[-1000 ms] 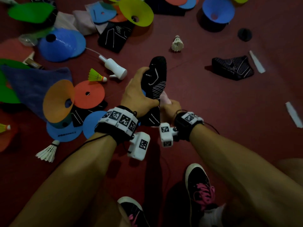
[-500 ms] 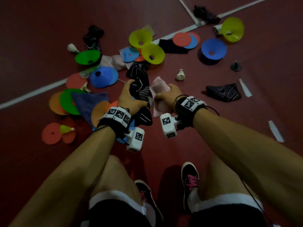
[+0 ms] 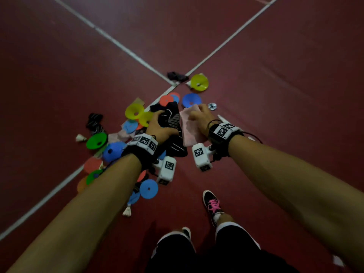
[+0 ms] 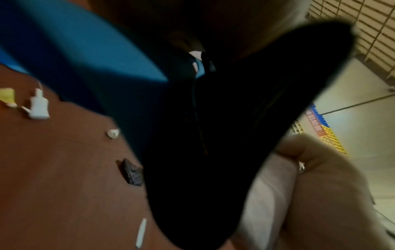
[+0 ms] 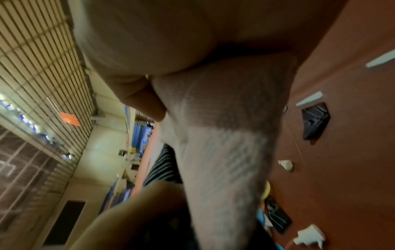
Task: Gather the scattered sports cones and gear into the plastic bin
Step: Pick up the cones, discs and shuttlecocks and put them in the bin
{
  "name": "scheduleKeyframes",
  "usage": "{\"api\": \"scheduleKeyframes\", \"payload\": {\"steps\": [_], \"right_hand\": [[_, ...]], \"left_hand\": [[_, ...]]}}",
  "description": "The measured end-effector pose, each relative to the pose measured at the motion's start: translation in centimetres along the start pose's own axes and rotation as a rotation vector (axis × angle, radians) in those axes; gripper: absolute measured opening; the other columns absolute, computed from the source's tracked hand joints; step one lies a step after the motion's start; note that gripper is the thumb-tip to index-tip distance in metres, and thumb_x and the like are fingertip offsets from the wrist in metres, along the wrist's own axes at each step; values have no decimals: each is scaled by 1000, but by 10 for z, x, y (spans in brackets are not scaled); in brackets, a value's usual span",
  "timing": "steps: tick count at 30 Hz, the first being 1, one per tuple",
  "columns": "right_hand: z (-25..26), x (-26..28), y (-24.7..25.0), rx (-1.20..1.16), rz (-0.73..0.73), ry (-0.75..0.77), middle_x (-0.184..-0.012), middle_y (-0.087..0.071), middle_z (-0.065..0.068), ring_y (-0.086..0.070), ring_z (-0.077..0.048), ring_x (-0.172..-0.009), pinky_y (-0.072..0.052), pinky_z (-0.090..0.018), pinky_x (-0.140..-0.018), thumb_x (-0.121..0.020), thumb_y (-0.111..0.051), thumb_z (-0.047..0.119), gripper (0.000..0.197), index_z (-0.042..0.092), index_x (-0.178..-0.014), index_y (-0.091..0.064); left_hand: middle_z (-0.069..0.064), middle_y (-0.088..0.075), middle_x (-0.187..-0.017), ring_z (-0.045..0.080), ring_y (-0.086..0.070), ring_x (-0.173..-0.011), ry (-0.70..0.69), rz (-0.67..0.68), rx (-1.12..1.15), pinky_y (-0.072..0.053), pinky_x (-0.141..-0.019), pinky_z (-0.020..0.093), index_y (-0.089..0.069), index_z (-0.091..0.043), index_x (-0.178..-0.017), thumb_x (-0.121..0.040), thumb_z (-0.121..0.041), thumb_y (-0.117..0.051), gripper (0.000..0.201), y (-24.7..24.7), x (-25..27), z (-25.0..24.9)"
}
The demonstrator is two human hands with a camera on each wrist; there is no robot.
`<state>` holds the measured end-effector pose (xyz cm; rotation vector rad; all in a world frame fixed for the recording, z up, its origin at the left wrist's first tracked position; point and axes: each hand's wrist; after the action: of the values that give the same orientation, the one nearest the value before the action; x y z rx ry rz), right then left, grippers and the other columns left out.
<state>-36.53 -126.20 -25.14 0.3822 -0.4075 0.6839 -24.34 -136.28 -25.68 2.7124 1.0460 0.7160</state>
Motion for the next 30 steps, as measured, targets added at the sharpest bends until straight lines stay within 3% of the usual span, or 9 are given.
{"api": "scheduleKeyframes", "payload": {"steps": [6, 12, 14, 16, 17, 21, 24, 26, 30], "right_hand": [[-7, 95, 87, -177, -299, -45, -100, -53, -16, -56, -30, -86, -49, -43, -77, -61, -59, 29, 75, 18, -130, -32], [-80, 224, 198, -321, -571, -176, -90, -53, -16, -56, -30, -73, -48, -40, -63, -51, -56, 22, 65, 8, -113, -45], [-100, 278, 232, -342, -650, -194, -79, -55, -16, -57, -28, -63, -47, -33, -56, -60, -57, 16, 41, 2, -98, -56], [-127, 332, 270, -367, -753, -228, -70, -52, -11, -54, -22, -52, -42, -23, -49, -75, -55, 7, 7, 6, -82, -53], [-140, 351, 286, -366, -785, -234, -70, -51, -10, -53, -20, -50, -40, -20, -47, -79, -54, 6, 4, 7, -80, -50], [-215, 449, 355, -395, -963, -262, -93, -56, -14, -55, -25, -74, -44, -34, -60, -80, -62, 12, 25, 13, -103, -51], [-260, 520, 395, -451, -1077, -290, -109, -59, -14, -61, -27, -81, -51, -35, -64, -79, -65, 16, 48, 22, -123, -48], [-292, 571, 423, -501, -1146, -326, -118, -58, -15, -62, -33, -96, -55, -43, -78, -77, -65, 19, 62, 18, -136, -46], [-349, 676, 470, -586, -1302, -332, -118, -57, -18, -57, -31, -103, -46, -38, -83, -81, -56, 9, 52, 4, -132, -50]], "left_hand": [[-1, -61, -90, 12, -59, -75, -163, 265, -116, -43, -47, 8, -49, -11, -115, -69, 8, -73, 55, -65, 47, -70], [8, -56, -108, 20, -57, -90, -280, 635, -275, -42, -59, 17, -43, -9, -131, -68, 7, -76, 73, -192, 144, -95], [6, -57, -104, 21, -59, -88, -332, 746, -319, -43, -59, 19, -43, -9, -130, -70, 8, -75, 71, -237, 186, -100], [1, -56, -95, 10, -56, -76, -367, 854, -360, -41, -52, 14, -43, -9, -129, -72, 8, -75, 67, -285, 234, -106], [1, -56, -95, 7, -54, -73, -380, 892, -380, -40, -49, 14, -43, -8, -129, -72, 9, -74, 67, -305, 252, -108], [12, -58, -114, 14, -57, -80, -511, 1078, -478, -41, -54, 18, -43, -5, -132, -68, 6, -78, 74, -407, 354, -109], [11, -57, -111, 9, -54, -73, -577, 1185, -522, -40, -52, 19, -42, -6, -132, -69, 6, -78, 74, -470, 431, -106], [9, -55, -110, 13, -54, -76, -609, 1246, -556, -40, -52, 19, -40, -9, -135, -70, 4, -77, 75, -510, 489, -97], [7, -53, -108, 10, -52, -73, -674, 1413, -602, -40, -52, 18, -39, -10, -137, -74, 4, -74, 74, -589, 612, -74]]}}
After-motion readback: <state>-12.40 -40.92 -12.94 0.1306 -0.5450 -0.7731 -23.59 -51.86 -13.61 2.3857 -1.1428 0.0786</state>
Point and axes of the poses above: each hand's wrist, its own x-axis away from the middle knuckle, its own y-axis out of the back of the hand, z = x × y
